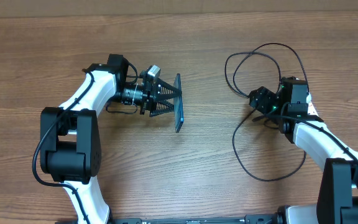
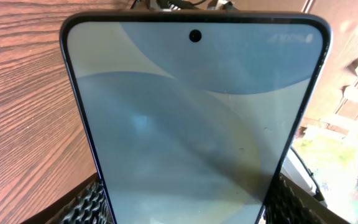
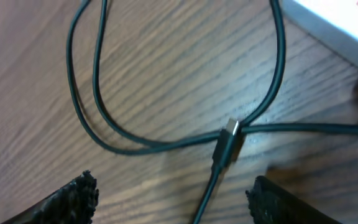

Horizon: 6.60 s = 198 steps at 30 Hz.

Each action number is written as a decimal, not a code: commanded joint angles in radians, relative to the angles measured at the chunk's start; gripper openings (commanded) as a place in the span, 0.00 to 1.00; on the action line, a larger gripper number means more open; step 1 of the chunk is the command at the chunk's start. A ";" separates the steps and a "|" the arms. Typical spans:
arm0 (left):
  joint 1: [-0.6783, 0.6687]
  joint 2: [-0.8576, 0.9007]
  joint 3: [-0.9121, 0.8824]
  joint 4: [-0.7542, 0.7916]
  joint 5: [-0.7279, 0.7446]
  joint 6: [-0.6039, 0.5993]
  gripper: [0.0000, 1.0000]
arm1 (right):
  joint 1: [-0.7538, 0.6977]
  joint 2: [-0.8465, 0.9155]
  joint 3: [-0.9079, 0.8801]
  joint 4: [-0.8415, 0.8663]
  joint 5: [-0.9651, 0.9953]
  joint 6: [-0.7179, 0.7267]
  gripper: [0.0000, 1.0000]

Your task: Plug charger to phone and switch on socket

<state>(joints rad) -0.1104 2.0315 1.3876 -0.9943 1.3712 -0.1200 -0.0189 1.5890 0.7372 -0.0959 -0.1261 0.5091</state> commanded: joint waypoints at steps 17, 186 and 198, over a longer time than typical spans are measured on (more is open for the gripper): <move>-0.001 0.008 0.024 0.001 0.035 0.007 0.47 | 0.077 0.174 0.016 0.034 0.158 0.045 0.60; 0.005 0.008 0.042 0.010 -0.282 -0.295 1.00 | 0.964 -0.155 0.146 -0.121 0.566 0.440 0.04; 0.143 -0.239 0.231 -0.396 -0.802 -0.063 0.95 | 0.817 -0.220 0.146 -0.226 0.327 0.591 0.04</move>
<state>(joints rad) -0.0002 1.9450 1.5826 -1.3506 0.7025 -0.3237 0.8276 1.3975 0.8803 -0.3340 0.3016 1.0519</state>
